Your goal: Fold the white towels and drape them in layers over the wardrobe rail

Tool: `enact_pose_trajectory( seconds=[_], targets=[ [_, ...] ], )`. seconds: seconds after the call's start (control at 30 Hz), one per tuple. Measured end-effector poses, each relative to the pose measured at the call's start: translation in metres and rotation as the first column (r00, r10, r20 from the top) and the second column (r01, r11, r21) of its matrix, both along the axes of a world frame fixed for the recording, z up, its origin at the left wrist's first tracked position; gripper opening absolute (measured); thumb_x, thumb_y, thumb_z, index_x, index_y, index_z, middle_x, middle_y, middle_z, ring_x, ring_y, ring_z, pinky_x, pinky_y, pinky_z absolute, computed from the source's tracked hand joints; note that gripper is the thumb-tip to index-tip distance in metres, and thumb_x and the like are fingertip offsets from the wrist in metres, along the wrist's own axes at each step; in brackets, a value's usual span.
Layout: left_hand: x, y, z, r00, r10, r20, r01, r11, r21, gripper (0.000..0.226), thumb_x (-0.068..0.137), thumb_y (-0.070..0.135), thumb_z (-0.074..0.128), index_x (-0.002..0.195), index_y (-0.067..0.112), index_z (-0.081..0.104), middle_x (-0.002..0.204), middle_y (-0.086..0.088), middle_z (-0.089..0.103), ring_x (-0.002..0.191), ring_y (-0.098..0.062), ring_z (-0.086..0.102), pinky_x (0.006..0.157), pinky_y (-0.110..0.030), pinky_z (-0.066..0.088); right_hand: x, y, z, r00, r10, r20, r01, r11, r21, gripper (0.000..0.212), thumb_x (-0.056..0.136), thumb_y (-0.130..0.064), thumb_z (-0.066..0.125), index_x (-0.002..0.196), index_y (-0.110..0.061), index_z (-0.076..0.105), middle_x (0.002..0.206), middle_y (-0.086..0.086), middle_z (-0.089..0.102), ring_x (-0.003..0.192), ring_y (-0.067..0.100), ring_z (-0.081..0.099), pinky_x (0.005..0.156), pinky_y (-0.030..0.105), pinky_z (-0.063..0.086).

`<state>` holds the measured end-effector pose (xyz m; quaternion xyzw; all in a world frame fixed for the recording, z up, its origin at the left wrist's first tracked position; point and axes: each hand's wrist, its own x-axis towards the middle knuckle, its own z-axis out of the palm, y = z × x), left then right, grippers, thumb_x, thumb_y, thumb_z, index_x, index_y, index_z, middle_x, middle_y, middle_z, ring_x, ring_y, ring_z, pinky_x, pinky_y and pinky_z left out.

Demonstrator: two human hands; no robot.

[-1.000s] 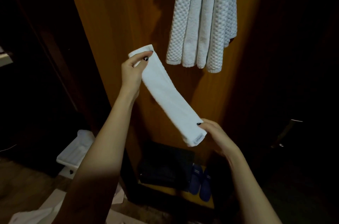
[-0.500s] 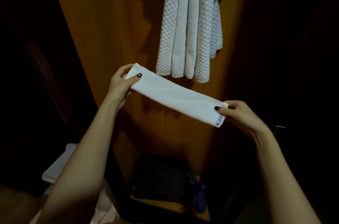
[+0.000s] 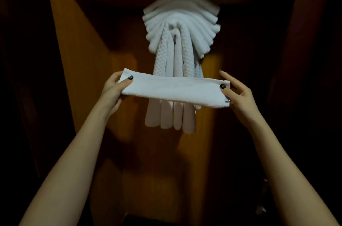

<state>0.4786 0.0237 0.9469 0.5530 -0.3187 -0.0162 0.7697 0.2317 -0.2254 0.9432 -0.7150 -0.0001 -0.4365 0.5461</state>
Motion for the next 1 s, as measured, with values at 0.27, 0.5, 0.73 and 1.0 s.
enact_pose_trajectory(
  seconds=[0.27,0.5,0.73,1.0],
  targets=[
    [0.005,-0.012,0.08,0.996,-0.053,0.077,0.065,0.985,-0.162,0.021,0.091,0.008,0.062,0.107,0.019,0.056,0.096,0.0,0.068,0.08,-0.01,0.067,0.062,-0.021,0.054,0.017,-0.018,0.082,0.974,-0.084,0.212,0.085,0.996,0.009,0.045,0.089,-0.019,0.066,0.129,-0.035,0.057,0.097,0.005,0.064,0.082,0.027,0.05,0.072,0.043,0.042],
    [0.024,-0.029,0.158,0.983,-0.021,0.181,0.065,0.968,-0.244,0.025,0.092,0.006,0.061,0.109,0.022,0.055,0.097,0.0,0.068,0.08,-0.009,0.069,0.066,-0.023,0.057,0.039,-0.027,0.15,0.955,-0.043,0.293,0.045,0.999,-0.002,0.038,0.093,-0.004,0.054,0.117,-0.031,0.067,0.099,-0.003,0.071,0.079,0.02,0.062,0.062,0.029,0.051],
    [0.059,-0.069,0.216,0.984,-0.036,0.175,0.079,0.967,-0.244,0.021,0.093,0.01,0.061,0.113,0.013,0.057,0.099,-0.003,0.067,0.08,-0.01,0.068,0.063,-0.024,0.056,0.076,-0.052,0.216,0.952,-0.153,0.265,0.128,0.986,0.11,0.029,0.091,0.002,0.047,0.085,-0.011,0.072,0.104,0.007,0.066,0.089,0.02,0.062,0.061,0.03,0.055],
    [0.098,-0.11,0.208,0.998,0.048,0.029,-0.042,0.98,-0.196,0.029,0.093,0.008,0.061,0.121,0.004,0.058,0.109,-0.014,0.063,0.084,-0.017,0.063,0.065,-0.028,0.054,0.115,-0.079,0.211,0.979,-0.154,0.132,0.113,0.955,0.275,0.026,0.093,-0.006,0.046,0.089,-0.013,0.071,0.104,0.012,0.069,0.092,0.023,0.066,0.066,0.032,0.055]
  ],
)
